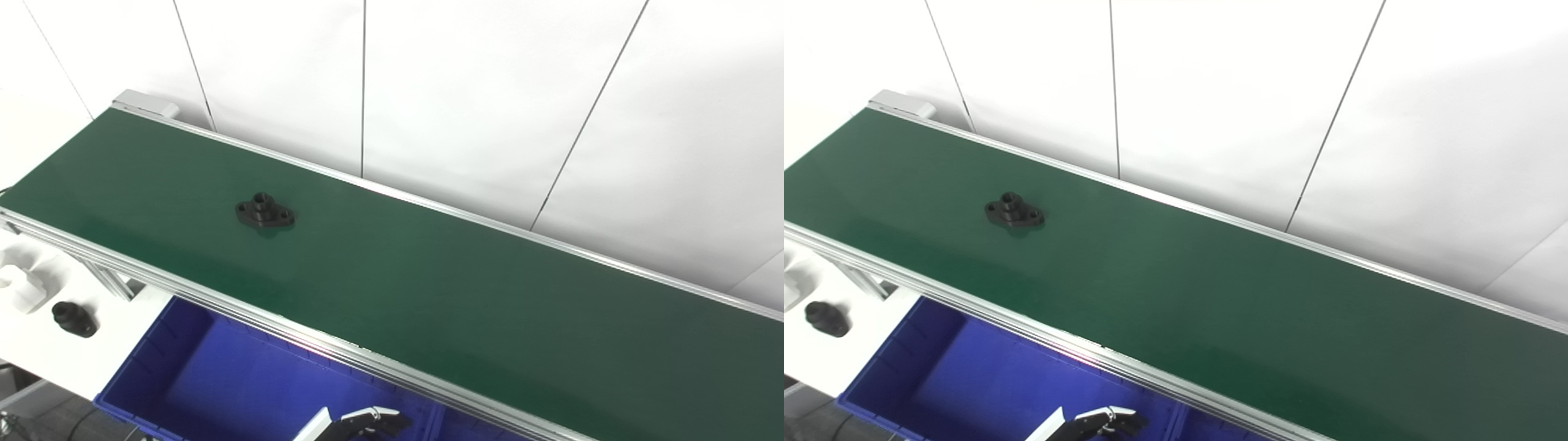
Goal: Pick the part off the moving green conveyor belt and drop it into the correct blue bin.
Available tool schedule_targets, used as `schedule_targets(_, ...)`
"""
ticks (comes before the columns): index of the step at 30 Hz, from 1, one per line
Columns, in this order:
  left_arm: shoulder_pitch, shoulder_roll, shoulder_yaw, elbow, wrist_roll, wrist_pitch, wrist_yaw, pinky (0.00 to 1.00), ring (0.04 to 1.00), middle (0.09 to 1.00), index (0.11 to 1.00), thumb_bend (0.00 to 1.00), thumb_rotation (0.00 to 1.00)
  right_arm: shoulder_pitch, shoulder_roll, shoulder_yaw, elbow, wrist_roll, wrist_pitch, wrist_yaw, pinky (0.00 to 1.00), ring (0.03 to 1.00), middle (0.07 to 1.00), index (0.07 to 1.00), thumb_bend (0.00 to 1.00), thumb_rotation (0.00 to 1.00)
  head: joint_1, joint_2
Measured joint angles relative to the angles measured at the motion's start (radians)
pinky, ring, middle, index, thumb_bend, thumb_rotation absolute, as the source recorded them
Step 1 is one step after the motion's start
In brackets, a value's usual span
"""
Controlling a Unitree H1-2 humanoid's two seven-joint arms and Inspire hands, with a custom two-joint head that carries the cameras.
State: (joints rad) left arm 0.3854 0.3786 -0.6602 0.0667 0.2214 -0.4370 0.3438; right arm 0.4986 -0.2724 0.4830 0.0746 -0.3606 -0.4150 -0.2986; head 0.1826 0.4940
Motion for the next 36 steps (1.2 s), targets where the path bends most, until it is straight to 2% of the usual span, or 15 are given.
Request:
schedule_targets(6,-0.017,0.024,-0.042,0.017,-0.008,0.000,0.040,0.65,0.727,0.778,0.751,0.82,0.26,-0.001,0.004,0.005,0.004,-0.010,0.000,-0.012,0.75,0.840,0.866,0.847,0.76,0.26,-0.017,-0.011)
schedule_targets(12,-0.028,0.036,-0.064,0.017,-0.021,0.000,0.058,0.65,0.729,0.778,0.755,0.81,0.26,0.001,0.012,0.002,0.003,-0.025,0.000,-0.023,0.73,0.830,0.863,0.853,0.76,0.29,-0.077,0.006)
schedule_targets(18,-0.032,0.054,-0.082,0.016,-0.021,0.000,0.090,0.64,0.722,0.770,0.751,0.81,0.26,0.002,0.002,0.041,-0.040,-0.038,0.000,-0.099,0.75,0.822,0.851,0.841,0.75,0.23,-0.129,0.025)
schedule_targets(19,-0.033,0.058,-0.086,0.016,-0.020,0.000,0.099,0.65,0.723,0.771,0.751,0.81,0.26,0.002,-0.002,0.049,-0.051,-0.048,-0.001,-0.115,0.68,0.788,0.829,0.816,0.76,0.23,-0.129,0.025)
schedule_targets(23,-0.043,0.063,-0.099,0.015,-0.017,0.000,0.131,0.64,0.720,0.766,0.742,0.82,0.25,-0.004,-0.028,0.075,-0.100,-0.130,-0.002,-0.206,0.58,0.724,0.782,0.776,0.78,0.25,-0.178,0.038)
schedule_targets(26,-0.048,0.065,-0.111,0.014,-0.017,0.000,0.148,0.64,0.718,0.764,0.738,0.82,0.26,-0.010,-0.030,0.060,-0.167,-0.154,-0.004,-0.223,0.56,0.710,0.769,0.772,0.78,0.27,-0.203,0.043)
schedule_targets(30,-0.048,0.070,-0.117,0.013,-0.002,0.000,0.164,0.63,0.714,0.761,0.732,0.82,0.26,-0.035,0.001,0.024,-0.229,-0.171,-0.005,-0.214,0.55,0.688,0.740,0.765,0.78,0.28,-0.249,0.052)
schedule_targets(36,-0.051,0.078,-0.122,0.012,-0.001,0.000,0.168,0.61,0.710,0.772,0.737,0.83,0.29,-0.090,0.028,-0.078,-0.354,-0.151,0.000,-0.094,0.51,0.635,0.719,0.791,0.81,0.29,-0.311,0.075)
